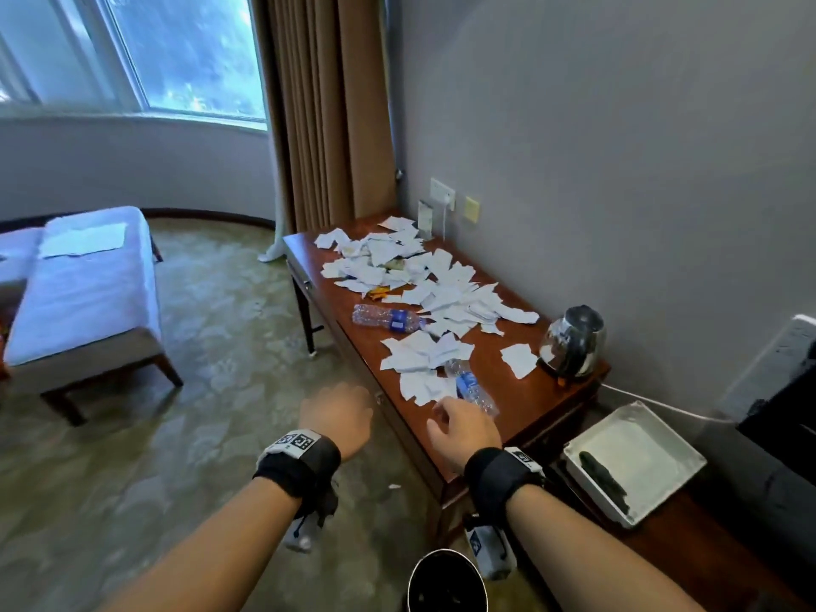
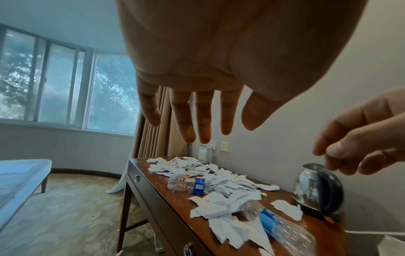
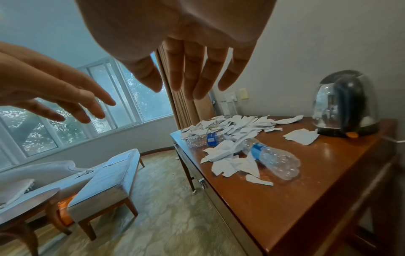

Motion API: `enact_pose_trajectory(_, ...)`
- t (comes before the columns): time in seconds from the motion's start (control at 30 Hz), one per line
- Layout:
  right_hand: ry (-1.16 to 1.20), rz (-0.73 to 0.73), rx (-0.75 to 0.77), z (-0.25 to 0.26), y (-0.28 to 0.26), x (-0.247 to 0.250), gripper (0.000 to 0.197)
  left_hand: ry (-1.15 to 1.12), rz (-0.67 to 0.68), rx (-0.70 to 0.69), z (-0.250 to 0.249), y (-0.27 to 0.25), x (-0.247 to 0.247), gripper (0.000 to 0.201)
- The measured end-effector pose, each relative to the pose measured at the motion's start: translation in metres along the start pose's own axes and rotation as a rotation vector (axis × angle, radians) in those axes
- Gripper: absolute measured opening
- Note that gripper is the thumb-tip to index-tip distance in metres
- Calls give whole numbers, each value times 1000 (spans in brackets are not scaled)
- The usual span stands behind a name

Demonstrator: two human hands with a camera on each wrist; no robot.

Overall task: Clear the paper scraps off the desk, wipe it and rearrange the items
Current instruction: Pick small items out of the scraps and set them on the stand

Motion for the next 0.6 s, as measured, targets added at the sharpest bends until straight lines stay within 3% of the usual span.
enact_pose_trajectory(0.4,-66,14,124,157,195,-18,29,-45,-56,96,142,144,66,44)
enact_pose_trajectory(0.6,-52,70,116,217,270,-47,31,-77,-21,102,220,211,68,43)
Point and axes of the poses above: each hand's wrist, its own y-axis towards the middle knuckle, its own x-axis out of the back of the hand, z = x × y, the point moved 8 cm from there along y, towards the middle knuckle, and after that the axes turned 10 degrees about -x, right-handed, at the moved point
